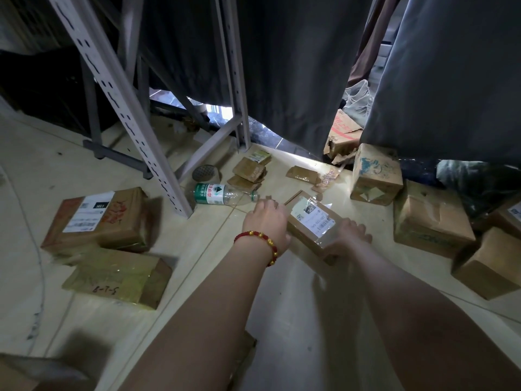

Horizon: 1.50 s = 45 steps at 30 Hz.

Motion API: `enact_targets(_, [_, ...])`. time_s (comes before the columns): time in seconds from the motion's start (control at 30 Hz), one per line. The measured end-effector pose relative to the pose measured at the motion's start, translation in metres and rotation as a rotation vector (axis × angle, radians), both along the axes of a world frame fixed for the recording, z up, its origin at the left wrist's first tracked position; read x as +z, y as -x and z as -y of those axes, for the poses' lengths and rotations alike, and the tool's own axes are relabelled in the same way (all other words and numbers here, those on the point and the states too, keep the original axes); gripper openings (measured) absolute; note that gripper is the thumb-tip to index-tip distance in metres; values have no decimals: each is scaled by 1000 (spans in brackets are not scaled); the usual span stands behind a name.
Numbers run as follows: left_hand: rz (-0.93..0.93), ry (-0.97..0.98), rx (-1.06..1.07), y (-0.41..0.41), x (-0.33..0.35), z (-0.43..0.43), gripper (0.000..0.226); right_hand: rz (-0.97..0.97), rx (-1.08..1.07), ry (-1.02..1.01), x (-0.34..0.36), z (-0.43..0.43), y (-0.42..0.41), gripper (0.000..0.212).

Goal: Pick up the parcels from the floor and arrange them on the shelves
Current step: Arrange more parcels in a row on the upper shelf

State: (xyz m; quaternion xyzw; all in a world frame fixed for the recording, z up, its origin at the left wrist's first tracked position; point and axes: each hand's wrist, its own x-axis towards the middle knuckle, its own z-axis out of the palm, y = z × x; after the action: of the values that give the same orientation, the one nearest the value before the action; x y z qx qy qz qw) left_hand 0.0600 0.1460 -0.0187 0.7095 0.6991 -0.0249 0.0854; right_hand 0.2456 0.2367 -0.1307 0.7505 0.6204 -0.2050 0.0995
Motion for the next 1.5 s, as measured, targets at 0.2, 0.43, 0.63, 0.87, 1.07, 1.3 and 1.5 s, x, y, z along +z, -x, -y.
enact_targets(0.2, [33,21,43,10,-1,-2,65,-113,-14,21,-9,16,-1,124])
enact_targets(0.43, [97,35,169,11,5,-6,62,-538,-157,-38,-2,37,30,136])
enact_targets(0.63, [297,-10,439,28,10,-4,66,-831,-101,-296,13,75,97,123])
enact_targets(0.87, [666,-26,848,57,4,32,60,-1087,-116,-379,22,133,163,107])
enact_targets(1.07, [816,-23,911,83,12,101,47,-860,-46,-389,62,179,182,84])
enact_targets(1.3, [1007,-215,1022,126,102,143,49,-806,224,-493,184,188,222,63])
enact_targets(1.5, [1053,-293,1054,156,231,159,52,-784,308,-515,330,199,248,70])
